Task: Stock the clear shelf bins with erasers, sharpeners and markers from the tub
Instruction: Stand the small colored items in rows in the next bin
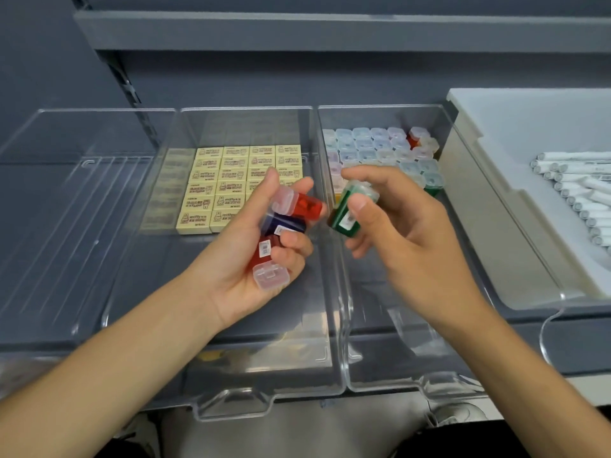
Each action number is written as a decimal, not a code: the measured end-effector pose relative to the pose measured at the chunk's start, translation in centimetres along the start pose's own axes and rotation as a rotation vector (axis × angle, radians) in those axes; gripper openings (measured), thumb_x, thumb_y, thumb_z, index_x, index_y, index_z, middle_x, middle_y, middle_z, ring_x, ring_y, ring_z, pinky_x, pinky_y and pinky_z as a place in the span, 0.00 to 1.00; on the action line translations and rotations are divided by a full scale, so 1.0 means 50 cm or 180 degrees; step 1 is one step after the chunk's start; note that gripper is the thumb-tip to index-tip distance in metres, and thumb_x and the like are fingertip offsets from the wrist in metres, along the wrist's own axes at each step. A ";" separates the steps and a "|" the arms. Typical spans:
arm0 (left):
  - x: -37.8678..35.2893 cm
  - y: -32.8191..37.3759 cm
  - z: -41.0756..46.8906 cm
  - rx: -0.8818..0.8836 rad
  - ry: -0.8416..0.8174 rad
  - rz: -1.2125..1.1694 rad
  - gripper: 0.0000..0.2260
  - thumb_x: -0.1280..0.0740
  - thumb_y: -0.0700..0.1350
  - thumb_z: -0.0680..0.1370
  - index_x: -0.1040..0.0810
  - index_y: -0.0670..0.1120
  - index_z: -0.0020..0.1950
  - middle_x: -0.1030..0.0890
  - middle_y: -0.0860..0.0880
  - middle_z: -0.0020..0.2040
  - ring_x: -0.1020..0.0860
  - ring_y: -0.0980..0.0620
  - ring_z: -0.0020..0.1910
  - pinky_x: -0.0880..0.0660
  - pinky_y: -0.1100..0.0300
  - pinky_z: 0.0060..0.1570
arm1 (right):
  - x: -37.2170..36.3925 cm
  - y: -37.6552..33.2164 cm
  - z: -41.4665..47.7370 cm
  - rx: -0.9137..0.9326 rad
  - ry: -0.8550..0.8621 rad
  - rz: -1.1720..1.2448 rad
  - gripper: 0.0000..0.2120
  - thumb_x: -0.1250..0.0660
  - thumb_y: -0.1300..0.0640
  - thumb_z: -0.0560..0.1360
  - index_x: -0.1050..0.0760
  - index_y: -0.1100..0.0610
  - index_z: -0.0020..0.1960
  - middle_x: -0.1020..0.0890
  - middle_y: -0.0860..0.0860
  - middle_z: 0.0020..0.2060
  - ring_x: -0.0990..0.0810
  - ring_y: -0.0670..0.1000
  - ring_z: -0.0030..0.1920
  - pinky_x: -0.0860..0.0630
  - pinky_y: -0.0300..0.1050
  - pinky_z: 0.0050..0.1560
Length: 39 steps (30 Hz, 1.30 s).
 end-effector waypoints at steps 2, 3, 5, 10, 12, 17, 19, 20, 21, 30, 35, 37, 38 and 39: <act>-0.011 0.002 0.008 -0.0095 -0.0052 -0.0018 0.18 0.35 0.57 0.74 0.21 0.49 0.59 0.22 0.49 0.41 0.31 0.60 0.24 0.32 0.71 0.17 | 0.004 0.003 0.000 -0.0137 0.0058 0.0101 0.11 0.40 0.60 0.82 0.25 0.53 0.62 0.20 0.47 0.41 0.21 0.49 0.35 0.22 0.40 0.37; -0.013 0.004 0.012 -0.0134 -0.0065 -0.0043 0.18 0.34 0.57 0.74 0.21 0.49 0.58 0.23 0.48 0.43 0.31 0.60 0.25 0.32 0.71 0.17 | 0.007 0.006 0.000 -0.0246 0.0096 0.0191 0.12 0.42 0.59 0.82 0.24 0.53 0.62 0.21 0.48 0.41 0.22 0.50 0.35 0.22 0.41 0.37; -0.014 0.006 0.016 -0.0186 -0.0063 -0.0048 0.17 0.34 0.56 0.74 0.21 0.49 0.58 0.24 0.47 0.46 0.31 0.60 0.25 0.32 0.70 0.18 | 0.014 0.016 0.000 -0.0528 0.0195 0.0458 0.10 0.41 0.55 0.82 0.22 0.50 0.59 0.22 0.49 0.40 0.23 0.49 0.34 0.24 0.43 0.36; -0.009 0.007 0.018 -0.0247 -0.0016 0.0088 0.17 0.33 0.56 0.74 0.22 0.48 0.59 0.24 0.47 0.48 0.32 0.59 0.26 0.32 0.70 0.18 | 0.040 0.029 0.004 -0.0740 0.0389 0.0357 0.08 0.30 0.52 0.75 0.22 0.48 0.55 0.23 0.45 0.36 0.26 0.46 0.32 0.26 0.41 0.34; -0.006 0.008 0.019 -0.0285 0.0070 0.0132 0.17 0.33 0.56 0.74 0.22 0.48 0.58 0.24 0.47 0.49 0.32 0.59 0.26 0.32 0.70 0.18 | 0.049 0.032 0.004 -0.0692 0.0442 0.0095 0.11 0.31 0.56 0.76 0.22 0.46 0.56 0.22 0.43 0.39 0.25 0.45 0.33 0.24 0.39 0.37; 0.002 0.007 0.021 -0.0293 0.0218 0.0125 0.17 0.33 0.56 0.74 0.22 0.48 0.58 0.22 0.47 0.47 0.32 0.59 0.26 0.32 0.69 0.18 | 0.066 0.066 0.016 -0.0810 0.0557 -0.0470 0.18 0.31 0.57 0.76 0.29 0.43 0.62 0.20 0.46 0.54 0.18 0.52 0.49 0.20 0.51 0.55; 0.004 0.005 0.021 -0.0269 0.0247 0.0116 0.17 0.33 0.56 0.75 0.23 0.49 0.59 0.22 0.47 0.45 0.32 0.59 0.26 0.32 0.69 0.18 | 0.068 0.081 0.024 -0.0914 0.0648 -0.0737 0.16 0.31 0.56 0.76 0.30 0.46 0.60 0.20 0.45 0.49 0.18 0.52 0.45 0.20 0.53 0.50; 0.005 0.004 0.020 -0.0257 0.0258 0.0113 0.16 0.33 0.56 0.75 0.23 0.49 0.59 0.22 0.48 0.44 0.32 0.59 0.26 0.32 0.69 0.18 | 0.067 0.088 0.028 -0.0975 0.0685 -0.0811 0.15 0.31 0.55 0.76 0.30 0.46 0.59 0.19 0.44 0.48 0.18 0.50 0.45 0.20 0.50 0.50; 0.006 0.003 0.019 -0.0246 0.0273 0.0117 0.16 0.33 0.56 0.76 0.23 0.48 0.59 0.22 0.48 0.43 0.32 0.59 0.26 0.32 0.69 0.17 | 0.066 0.094 0.032 -0.1039 0.0747 -0.0775 0.13 0.32 0.55 0.76 0.29 0.46 0.58 0.18 0.44 0.47 0.18 0.47 0.45 0.21 0.46 0.49; 0.008 -0.001 0.020 -0.0225 0.0367 0.0138 0.16 0.33 0.55 0.75 0.22 0.48 0.57 0.21 0.47 0.43 0.32 0.58 0.26 0.33 0.69 0.17 | 0.041 0.110 0.049 -0.0920 0.0705 -0.0410 0.08 0.33 0.61 0.76 0.27 0.52 0.53 0.17 0.46 0.48 0.19 0.45 0.46 0.25 0.30 0.42; 0.007 0.000 0.019 -0.0228 0.0457 0.0133 0.17 0.32 0.55 0.73 0.21 0.47 0.57 0.21 0.47 0.43 0.32 0.58 0.25 0.33 0.69 0.16 | 0.030 0.112 0.051 -0.0521 0.0616 -0.0887 0.13 0.31 0.61 0.75 0.25 0.47 0.56 0.22 0.47 0.51 0.21 0.47 0.48 0.22 0.41 0.51; 0.006 0.001 0.018 -0.0240 0.0483 0.0139 0.17 0.31 0.55 0.73 0.21 0.47 0.57 0.21 0.46 0.44 0.32 0.58 0.25 0.33 0.69 0.16 | 0.029 0.104 0.049 -0.0340 0.0687 -0.1212 0.13 0.29 0.58 0.74 0.24 0.45 0.56 0.24 0.49 0.49 0.24 0.46 0.48 0.25 0.39 0.52; 0.006 0.002 0.017 -0.0245 0.0490 0.0143 0.17 0.31 0.54 0.73 0.21 0.47 0.57 0.22 0.46 0.45 0.32 0.58 0.26 0.33 0.69 0.17 | 0.027 0.100 0.049 -0.0265 0.0703 -0.1299 0.13 0.29 0.57 0.73 0.24 0.45 0.56 0.24 0.49 0.47 0.25 0.46 0.48 0.27 0.37 0.50; 0.005 0.002 0.017 -0.0245 0.0497 0.0146 0.17 0.31 0.54 0.73 0.21 0.47 0.57 0.22 0.46 0.45 0.32 0.58 0.26 0.33 0.69 0.17 | 0.024 0.098 0.048 -0.0216 0.0698 -0.1377 0.13 0.28 0.55 0.73 0.23 0.44 0.56 0.24 0.47 0.45 0.26 0.46 0.47 0.29 0.36 0.49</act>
Point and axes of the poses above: each hand's wrist, its own z-axis towards the middle knuckle, its own x-axis out of the back of the hand, y = z × x, the point moved 5 cm from there along z, towards the middle knuckle
